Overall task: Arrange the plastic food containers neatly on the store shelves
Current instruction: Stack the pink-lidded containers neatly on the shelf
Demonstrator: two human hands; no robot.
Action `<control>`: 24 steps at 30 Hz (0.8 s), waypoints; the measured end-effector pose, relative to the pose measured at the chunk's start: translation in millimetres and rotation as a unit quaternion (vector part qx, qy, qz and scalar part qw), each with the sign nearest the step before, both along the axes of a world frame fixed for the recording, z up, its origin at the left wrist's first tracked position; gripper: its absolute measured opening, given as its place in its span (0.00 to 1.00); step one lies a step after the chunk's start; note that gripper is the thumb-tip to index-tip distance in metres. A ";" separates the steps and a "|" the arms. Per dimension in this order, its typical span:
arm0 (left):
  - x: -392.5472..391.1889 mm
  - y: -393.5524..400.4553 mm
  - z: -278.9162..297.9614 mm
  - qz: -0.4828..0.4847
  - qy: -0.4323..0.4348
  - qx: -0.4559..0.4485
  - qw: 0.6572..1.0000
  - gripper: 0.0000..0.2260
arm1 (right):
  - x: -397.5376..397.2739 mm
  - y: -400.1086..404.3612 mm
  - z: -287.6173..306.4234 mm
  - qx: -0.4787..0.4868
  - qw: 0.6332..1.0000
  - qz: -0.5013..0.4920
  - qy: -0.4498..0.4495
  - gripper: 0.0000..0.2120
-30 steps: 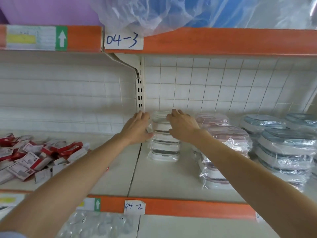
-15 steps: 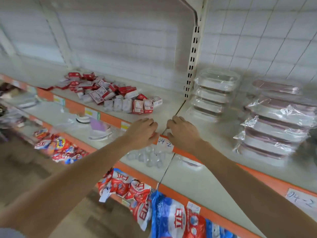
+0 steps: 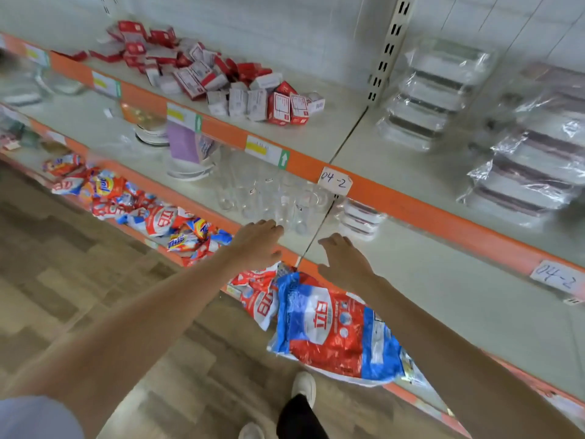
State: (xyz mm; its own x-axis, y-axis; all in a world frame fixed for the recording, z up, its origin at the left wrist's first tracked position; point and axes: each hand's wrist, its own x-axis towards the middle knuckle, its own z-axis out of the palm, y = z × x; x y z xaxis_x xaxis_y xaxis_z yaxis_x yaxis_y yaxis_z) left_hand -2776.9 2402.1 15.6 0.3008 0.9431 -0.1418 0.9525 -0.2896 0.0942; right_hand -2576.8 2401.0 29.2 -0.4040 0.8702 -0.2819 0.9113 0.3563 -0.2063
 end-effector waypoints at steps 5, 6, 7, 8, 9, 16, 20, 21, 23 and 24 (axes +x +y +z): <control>18.0 -14.5 -29.4 -0.021 -0.020 -0.025 0.999 0.20 | 23.5 -17.5 -35.2 -0.033 0.999 -0.033 -0.012 0.30; 22.5 -12.6 -32.0 -0.027 -0.026 -0.024 0.999 0.20 | 27.3 -16.2 -39.7 -0.035 0.998 -0.042 -0.008 0.30; 26.9 -10.1 -34.4 -0.031 -0.032 -0.026 0.999 0.20 | 30.5 -13.5 -43.5 -0.036 0.998 -0.052 -0.002 0.31; 31.6 -6.8 -36.8 -0.033 -0.037 -0.028 0.998 0.20 | 33.6 -9.5 -47.6 -0.035 0.997 -0.062 0.002 0.31; 35.8 -2.7 -40.1 -0.034 -0.040 -0.028 0.998 0.20 | 36.6 -4.3 -52.0 -0.031 0.997 -0.071 0.007 0.32; 73.1 39.2 -83.3 -0.040 -0.082 -0.033 0.995 0.23 | 57.1 40.2 -98.1 0.018 0.993 -0.110 0.024 0.35; 95.3 79.9 -118.8 -0.041 -0.114 -0.010 0.993 0.26 | 77.3 72.5 -138.9 0.073 0.989 -0.126 0.029 0.37; 100.9 91.5 -127.0 -0.044 -0.119 -0.001 0.992 0.26 | 82.8 81.1 -148.0 0.087 0.986 -0.135 0.035 0.37; 110.5 114.8 -140.7 -0.044 -0.139 0.030 0.989 0.28 | 93.9 99.6 -163.0 0.115 0.980 -0.154 0.056 0.39; 114.4 125.1 -145.8 -0.044 -0.154 0.048 0.986 0.29 | 99.1 108.9 -168.4 0.134 0.976 -0.161 0.068 0.39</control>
